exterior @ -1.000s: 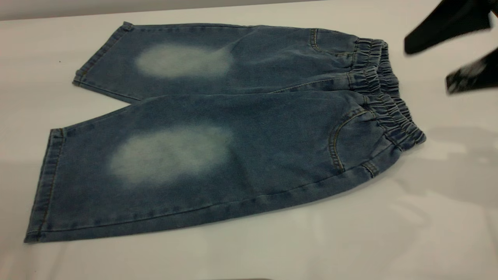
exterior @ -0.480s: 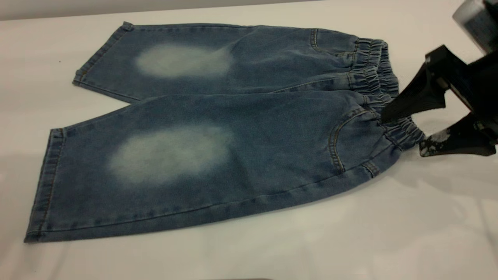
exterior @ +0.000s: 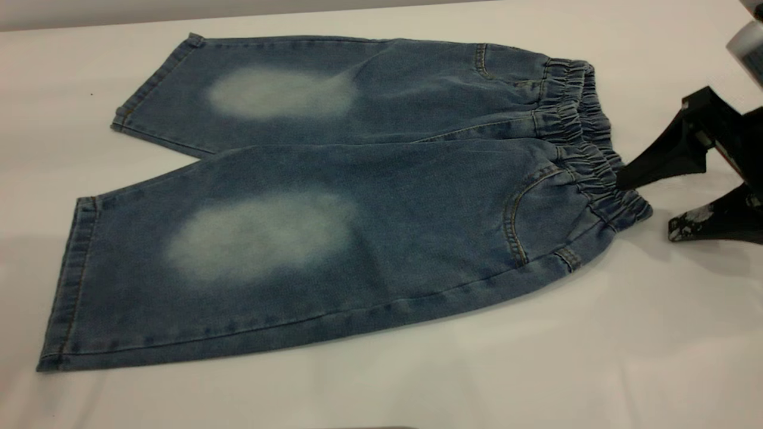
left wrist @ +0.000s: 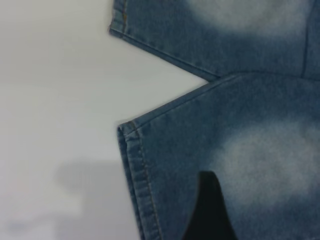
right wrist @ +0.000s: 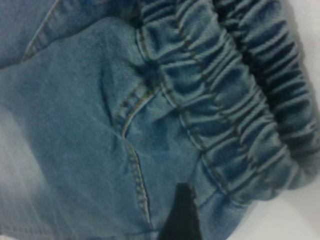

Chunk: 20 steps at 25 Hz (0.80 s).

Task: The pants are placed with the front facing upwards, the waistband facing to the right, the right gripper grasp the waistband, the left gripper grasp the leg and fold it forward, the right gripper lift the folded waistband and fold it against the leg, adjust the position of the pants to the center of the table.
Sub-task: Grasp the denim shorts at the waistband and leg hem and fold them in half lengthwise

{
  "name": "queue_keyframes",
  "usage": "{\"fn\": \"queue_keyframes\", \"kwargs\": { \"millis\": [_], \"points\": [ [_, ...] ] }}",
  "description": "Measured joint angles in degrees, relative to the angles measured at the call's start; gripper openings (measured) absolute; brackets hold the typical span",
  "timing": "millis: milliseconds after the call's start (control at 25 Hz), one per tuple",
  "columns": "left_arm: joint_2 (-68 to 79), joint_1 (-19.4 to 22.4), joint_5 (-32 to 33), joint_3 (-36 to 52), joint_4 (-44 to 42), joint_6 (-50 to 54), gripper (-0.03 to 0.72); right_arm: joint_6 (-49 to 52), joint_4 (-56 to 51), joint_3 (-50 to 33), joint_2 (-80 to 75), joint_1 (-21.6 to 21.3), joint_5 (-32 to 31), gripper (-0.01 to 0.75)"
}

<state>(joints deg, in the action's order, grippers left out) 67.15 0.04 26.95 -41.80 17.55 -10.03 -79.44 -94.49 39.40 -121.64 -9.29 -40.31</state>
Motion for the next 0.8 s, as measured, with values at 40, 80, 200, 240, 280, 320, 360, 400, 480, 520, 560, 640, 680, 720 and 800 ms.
{"fn": "queue_keyframes", "kwargs": {
  "millis": [40,80,200,240,280,320,360,400,480,520,560,640,680,720,800],
  "points": [
    [0.0,0.0,0.0,0.0,0.1,0.0,0.482,-0.5,-0.4,0.2,-0.7,0.0,-0.7,0.566],
    [0.0,0.0,-0.1,0.0,0.1,0.0,0.482,-1.2,-1.0,0.6,-1.5,0.0,-1.7,0.566],
    [0.0,0.0,-0.1,0.0,0.2,0.0,0.482,-4.0,-3.5,1.6,-3.8,0.0,-5.4,0.566],
    [0.0,0.0,-0.1,0.0,0.3,0.0,0.482,-5.1,-4.4,2.0,-4.7,0.0,-6.6,0.566],
    [0.0,0.0,-0.1,0.0,0.3,0.0,0.482,-6.1,-5.4,2.2,-5.7,0.0,-8.2,0.566],
    [0.0,0.0,-0.1,0.0,0.3,0.0,0.482,-7.0,-6.2,2.5,-6.6,0.0,-9.9,0.566],
    [0.0,0.0,-0.1,0.0,0.3,0.0,0.482,-8.0,-7.2,2.7,-7.6,0.0,-11.3,0.564],
    [0.0,0.0,-0.2,0.0,0.3,0.0,0.482,-8.9,-8.2,2.7,-8.5,0.0,-12.7,0.56],
    [0.0,0.0,-0.3,0.0,0.3,-0.1,0.482,-9.9,-9.4,2.7,-9.7,0.0,-14.4,0.537],
    [0.0,0.0,-0.3,0.0,0.5,-0.2,0.482,-10.1,-9.7,2.7,-9.9,0.0,-14.6,0.512],
    [0.0,0.0,-0.3,0.0,0.7,-0.2,0.482,-10.3,-9.9,2.7,-10.0,0.0,-14.5,0.477],
    [0.0,0.0,0.0,0.0,1.0,-0.2,0.482,-10.3,-9.9,2.7,-10.3,0.0,-14.1,0.393],
    [0.0,0.0,0.3,0.0,1.0,-0.2,0.482,-10.3,-9.9,2.7,-10.4,0.0,-13.7,0.339],
    [0.0,0.0,0.7,0.0,1.1,-0.2,0.482,-10.5,-9.9,2.7,-10.4,0.0,-13.6,0.281],
    [0.0,0.0,1.6,0.0,1.2,-0.2,0.482,-10.5,-10.0,2.7,-10.4,0.0,-13.5,0.179]
  ]
}}
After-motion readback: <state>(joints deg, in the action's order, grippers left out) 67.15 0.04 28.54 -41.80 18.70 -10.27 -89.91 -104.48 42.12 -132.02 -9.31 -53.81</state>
